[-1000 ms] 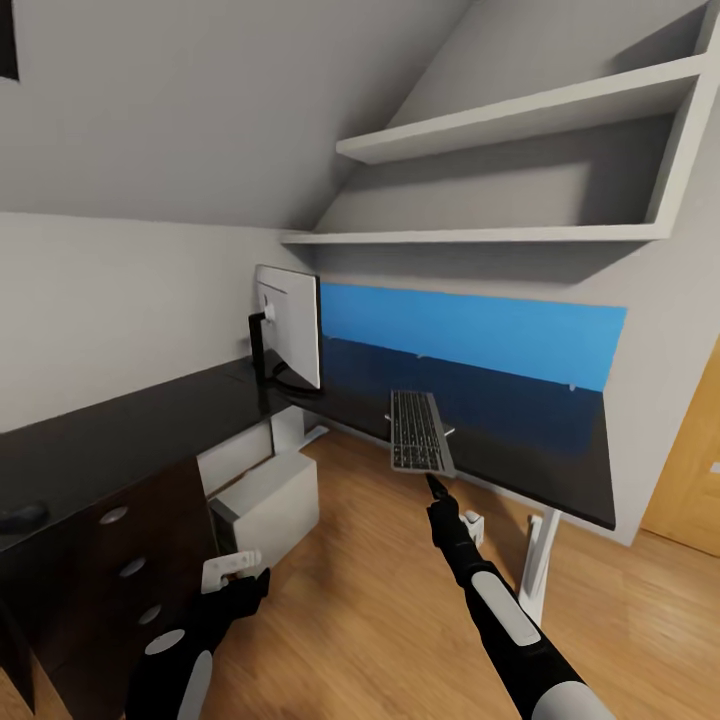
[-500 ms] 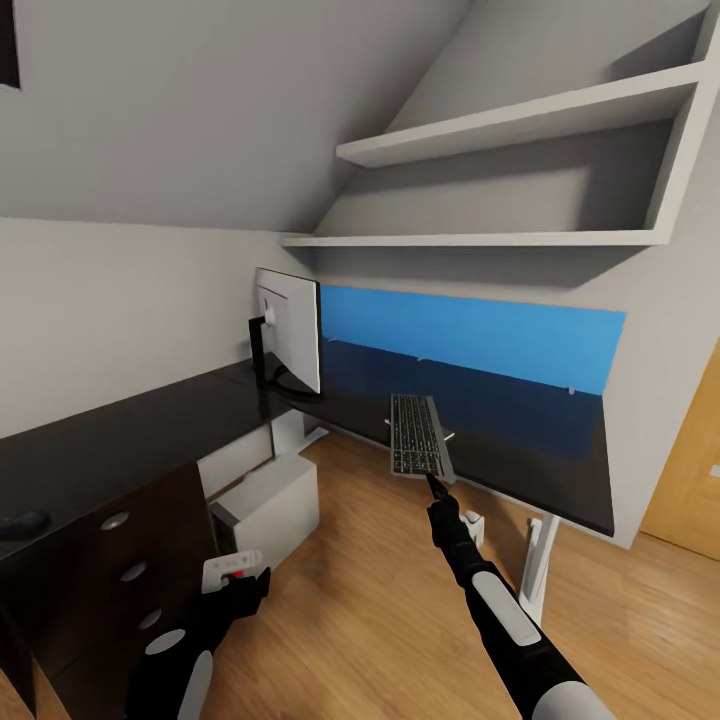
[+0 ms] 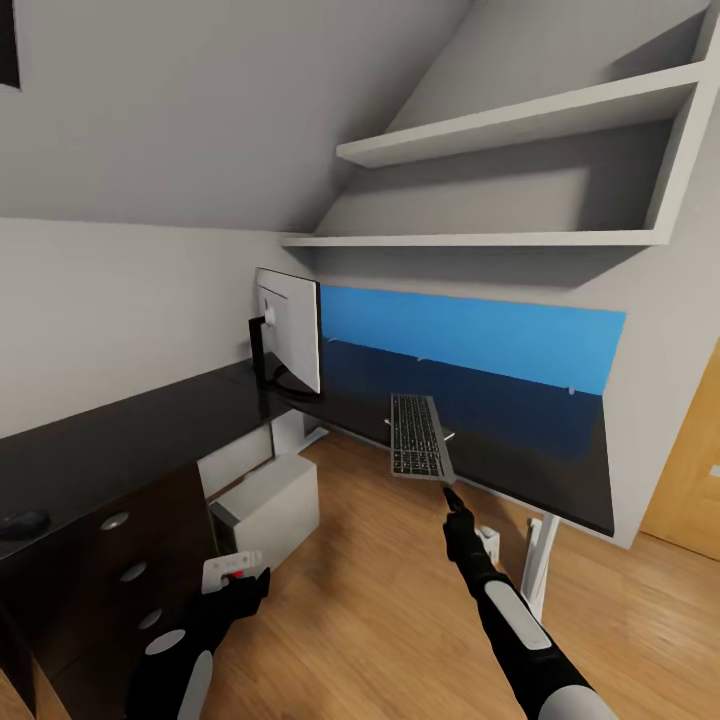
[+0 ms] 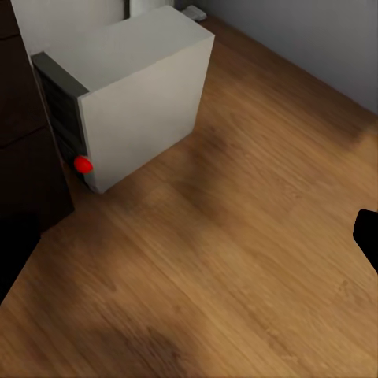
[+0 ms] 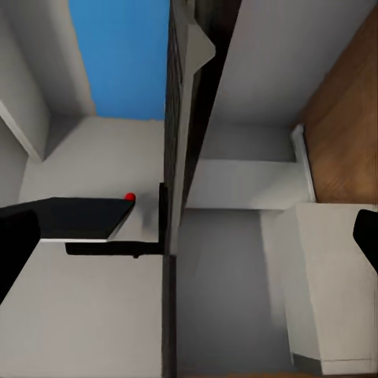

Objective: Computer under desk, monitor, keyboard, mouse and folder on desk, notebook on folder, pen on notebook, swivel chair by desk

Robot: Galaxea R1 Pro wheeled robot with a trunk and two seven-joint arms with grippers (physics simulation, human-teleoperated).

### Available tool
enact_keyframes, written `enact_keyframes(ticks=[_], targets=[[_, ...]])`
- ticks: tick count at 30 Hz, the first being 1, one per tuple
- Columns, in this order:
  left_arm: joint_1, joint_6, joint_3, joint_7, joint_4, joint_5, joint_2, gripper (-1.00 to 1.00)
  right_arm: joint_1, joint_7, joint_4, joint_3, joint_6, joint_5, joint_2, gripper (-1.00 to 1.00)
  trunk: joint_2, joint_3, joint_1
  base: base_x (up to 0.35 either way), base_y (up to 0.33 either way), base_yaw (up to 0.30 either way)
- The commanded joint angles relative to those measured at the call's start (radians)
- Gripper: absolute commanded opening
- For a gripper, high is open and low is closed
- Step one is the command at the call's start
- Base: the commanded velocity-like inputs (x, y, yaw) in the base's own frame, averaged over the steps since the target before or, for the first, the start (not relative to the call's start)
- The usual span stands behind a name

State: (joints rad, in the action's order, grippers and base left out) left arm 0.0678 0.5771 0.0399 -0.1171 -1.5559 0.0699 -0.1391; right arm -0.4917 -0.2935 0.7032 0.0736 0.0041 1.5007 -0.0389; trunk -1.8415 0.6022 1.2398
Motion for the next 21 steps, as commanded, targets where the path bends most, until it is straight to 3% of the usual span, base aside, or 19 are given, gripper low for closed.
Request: enact_keyframes(ticks=[1,21], targets=[[0.0,0.005,0.0,-0.006,-0.001,0.007,-0.001,1.0,-0.001,-0.004,-0.002,0.001,0.0,0.01,0.0,1.0,-0.001,0.001,0.0,0.0,0.0,0.0],[0.001,0.004,0.001,-0.006,-0.001,0.008,0.001,1.0,-0.001,0.0,-0.008,-0.002,0.001,0.009,0.0,1.0,-0.001,0.001,0.0,0.114,0.024,0.0]])
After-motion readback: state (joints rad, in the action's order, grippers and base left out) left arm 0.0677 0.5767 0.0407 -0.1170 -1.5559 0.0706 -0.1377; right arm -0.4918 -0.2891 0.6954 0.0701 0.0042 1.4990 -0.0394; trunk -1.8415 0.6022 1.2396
